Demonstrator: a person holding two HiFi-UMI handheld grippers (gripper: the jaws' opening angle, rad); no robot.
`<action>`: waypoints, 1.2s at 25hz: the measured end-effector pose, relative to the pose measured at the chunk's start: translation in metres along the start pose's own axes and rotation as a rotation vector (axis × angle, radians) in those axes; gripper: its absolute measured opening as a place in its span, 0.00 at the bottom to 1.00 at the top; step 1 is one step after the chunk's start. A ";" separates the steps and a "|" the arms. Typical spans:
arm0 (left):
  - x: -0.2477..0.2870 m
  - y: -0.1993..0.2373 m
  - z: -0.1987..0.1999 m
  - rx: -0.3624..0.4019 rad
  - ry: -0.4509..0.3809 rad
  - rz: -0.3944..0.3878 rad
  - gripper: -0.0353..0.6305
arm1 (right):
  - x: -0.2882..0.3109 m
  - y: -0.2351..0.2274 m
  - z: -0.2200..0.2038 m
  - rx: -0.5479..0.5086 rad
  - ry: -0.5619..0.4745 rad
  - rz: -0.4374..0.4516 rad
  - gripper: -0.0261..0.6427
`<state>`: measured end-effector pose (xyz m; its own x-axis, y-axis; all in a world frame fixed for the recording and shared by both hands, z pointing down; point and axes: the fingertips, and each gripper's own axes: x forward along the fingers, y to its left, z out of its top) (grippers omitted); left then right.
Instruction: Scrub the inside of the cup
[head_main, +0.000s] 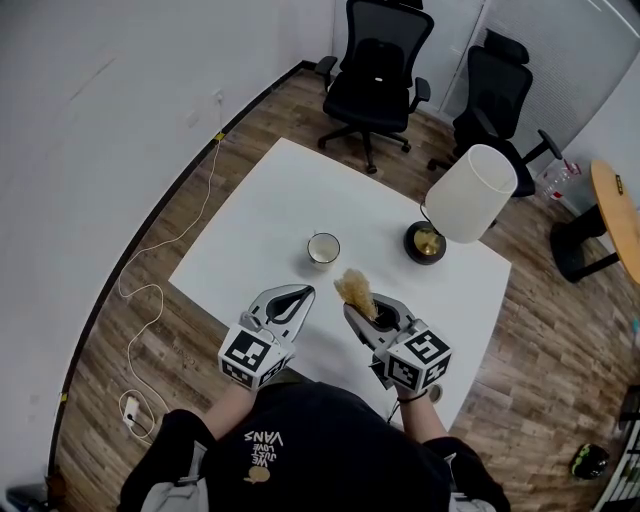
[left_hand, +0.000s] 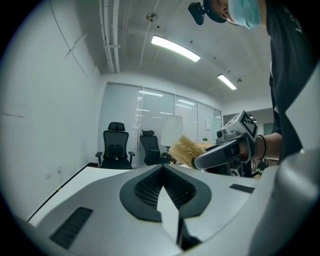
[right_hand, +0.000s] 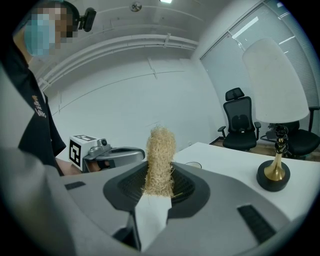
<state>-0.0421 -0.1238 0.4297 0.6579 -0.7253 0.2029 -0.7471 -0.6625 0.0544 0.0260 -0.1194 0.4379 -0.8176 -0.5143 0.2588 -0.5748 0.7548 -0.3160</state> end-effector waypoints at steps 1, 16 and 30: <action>0.000 0.000 0.000 0.001 0.001 0.000 0.07 | 0.000 -0.001 0.000 0.001 -0.002 -0.002 0.21; -0.006 -0.002 -0.001 0.006 -0.003 0.003 0.07 | -0.001 0.004 0.001 0.009 -0.012 0.002 0.21; -0.010 -0.002 0.000 0.012 -0.005 0.004 0.07 | 0.001 0.008 0.003 -0.061 0.008 -0.017 0.21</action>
<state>-0.0471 -0.1156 0.4276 0.6554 -0.7288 0.1984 -0.7486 -0.6617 0.0418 0.0207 -0.1156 0.4329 -0.8074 -0.5241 0.2711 -0.5853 0.7694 -0.2557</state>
